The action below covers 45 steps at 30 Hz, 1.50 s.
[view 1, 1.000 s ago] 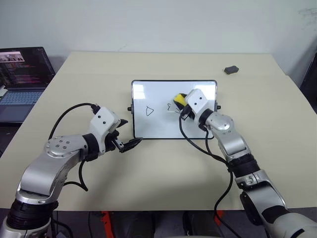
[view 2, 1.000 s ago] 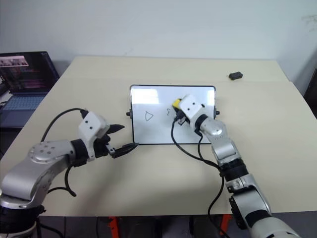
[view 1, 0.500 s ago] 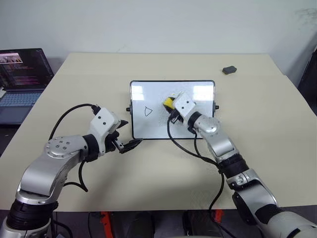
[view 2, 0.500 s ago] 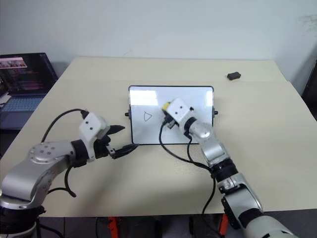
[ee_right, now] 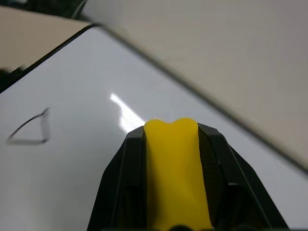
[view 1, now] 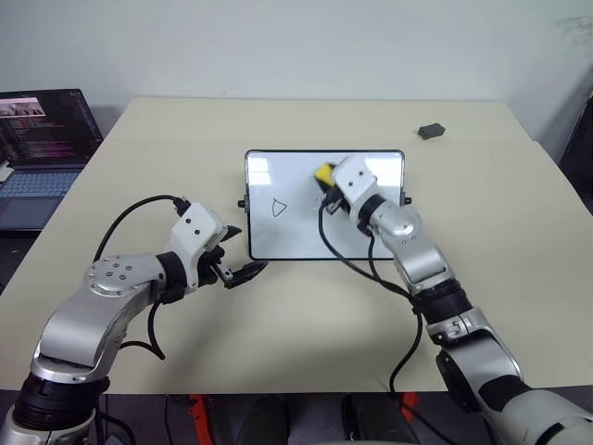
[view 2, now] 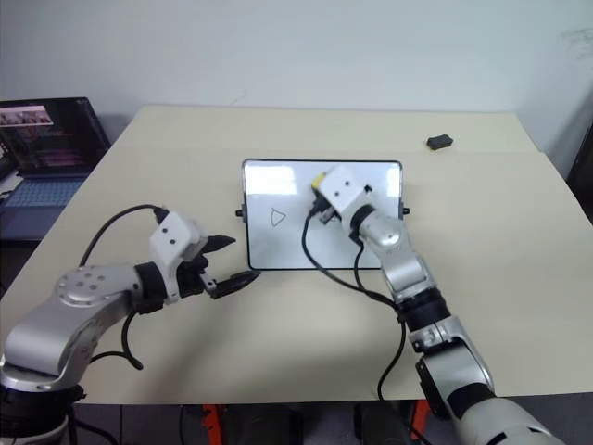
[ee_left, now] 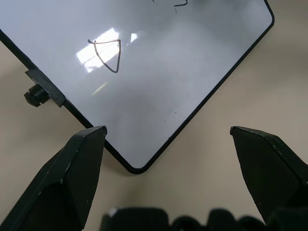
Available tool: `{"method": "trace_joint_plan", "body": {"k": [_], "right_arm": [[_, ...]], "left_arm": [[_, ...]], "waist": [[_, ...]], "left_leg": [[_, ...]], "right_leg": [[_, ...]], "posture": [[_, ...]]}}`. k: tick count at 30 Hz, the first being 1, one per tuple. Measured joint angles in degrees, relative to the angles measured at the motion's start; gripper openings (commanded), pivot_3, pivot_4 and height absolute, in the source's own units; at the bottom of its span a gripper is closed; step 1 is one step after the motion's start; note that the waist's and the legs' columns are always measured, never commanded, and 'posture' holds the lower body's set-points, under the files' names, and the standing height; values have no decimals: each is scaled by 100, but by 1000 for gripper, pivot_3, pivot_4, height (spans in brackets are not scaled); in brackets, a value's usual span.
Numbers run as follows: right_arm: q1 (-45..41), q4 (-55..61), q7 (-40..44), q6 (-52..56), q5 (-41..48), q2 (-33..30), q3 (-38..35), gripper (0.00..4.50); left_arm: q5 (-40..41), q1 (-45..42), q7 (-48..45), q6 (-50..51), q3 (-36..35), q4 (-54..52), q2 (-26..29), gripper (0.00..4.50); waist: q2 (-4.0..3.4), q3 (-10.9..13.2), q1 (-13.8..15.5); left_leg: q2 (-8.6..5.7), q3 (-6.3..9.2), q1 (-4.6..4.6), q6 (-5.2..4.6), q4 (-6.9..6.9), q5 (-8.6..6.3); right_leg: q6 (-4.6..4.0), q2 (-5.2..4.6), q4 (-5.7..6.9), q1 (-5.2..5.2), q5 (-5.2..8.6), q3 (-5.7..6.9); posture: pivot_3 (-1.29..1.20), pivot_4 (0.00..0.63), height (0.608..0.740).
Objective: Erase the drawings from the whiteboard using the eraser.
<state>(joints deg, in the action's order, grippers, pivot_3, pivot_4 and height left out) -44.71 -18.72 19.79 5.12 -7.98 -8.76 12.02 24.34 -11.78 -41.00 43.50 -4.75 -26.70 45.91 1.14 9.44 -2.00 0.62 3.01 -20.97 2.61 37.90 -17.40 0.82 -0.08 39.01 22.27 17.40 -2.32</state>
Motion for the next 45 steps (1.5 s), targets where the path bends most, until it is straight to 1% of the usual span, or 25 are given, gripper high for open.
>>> {"method": "trace_joint_plan", "body": {"k": [3,9,13,16,20,23,26,29,33,36,41,45], "right_arm": [[179,-17,152,-6,-29,-43,105,1108],[799,495,759,244,-38,-215,518,1107],[914,691,1049,492,-54,-351,719,1107],[929,729,893,465,-43,-313,680,1107],[796,724,304,338,-13,-268,157,1106],[664,725,164,369,0,-344,-29,1103],[683,754,225,435,-45,-394,66,1102],[880,931,417,506,-100,-526,215,1102],[1408,1372,906,756,-173,-773,565,1102],[1625,1613,1192,965,-182,-870,761,1102],[1606,1672,1156,1066,-107,-796,653,1102],[1194,1656,774,1019,47,-612,152,1102]], "left_arm": [[-1,-3,5,0,7,1,-1,4500],[-1,-1,17,-11,9,-1,-2,4500],[-1,-2,17,-15,12,-1,-4,4500],[-1,-17,10,-18,31,1,-3,4500],[-1,-25,-16,-20,48,3,-3,4500],[-2,-40,-39,-20,60,6,-3,4500],[-7,-115,-48,-20,109,10,-13,4500],[-8,-134,-69,-21,121,10,-18,4500],[-6,-131,-80,-21,131,10,-22,4500],[-5,-130,-84,-21,132,9,-21,4500],[-7,-121,-86,-21,135,9,-22,4500],[-11,-118,-90,-22,161,10,-22,4500]], "waist": [[0,0,3],[2,-1,-1],[2,-1,1],[2,-1,2],[1,0,10],[1,0,10],[2,-1,10],[3,-2,11],[5,-4,10],[5,-4,2],[4,-3,11],[2,2,10]], "left_leg": [[0,-3,-8,0,-2,-2],[-1,-2,11,-2,5,-1],[-3,2,16,-2,10,1],[-4,1,14,-2,10,1],[-4,1,4,-1,9,1],[-2,1,1,-1,3,0],[-2,-1,-2,-1,-1,-1],[-2,-2,2,-2,3,-1],[-3,0,15,-2,7,0],[-3,0,23,-3,9,1],[-4,3,18,-3,13,3],[-4,2,3,-2,10,3]], "right_leg": [[0,-1,-3,5,2,-2],[-1,-2,13,-8,1,-3],[-1,-1,25,-10,0,0],[-1,-1,26,-9,0,0],[-1,-1,18,-2,0,-1],[-1,-1,4,-2,1,0],[-1,-1,-1,0,4,-1],[-1,-1,1,-4,4,-3],[0,-1,9,-17,3,-1],[1,0,13,-22,0,-1],[3,1,13,-20,-5,-1],[4,1,10,-4,-5,-2]], "posture": [[0,150,740],[0,150,740],[0,150,740],[0,150,740],[0,150,740],[0,150,740],[0,150,740],[0,150,740],[0,150,740],[0,150,740],[0,150,740],[0,150,740]]}}
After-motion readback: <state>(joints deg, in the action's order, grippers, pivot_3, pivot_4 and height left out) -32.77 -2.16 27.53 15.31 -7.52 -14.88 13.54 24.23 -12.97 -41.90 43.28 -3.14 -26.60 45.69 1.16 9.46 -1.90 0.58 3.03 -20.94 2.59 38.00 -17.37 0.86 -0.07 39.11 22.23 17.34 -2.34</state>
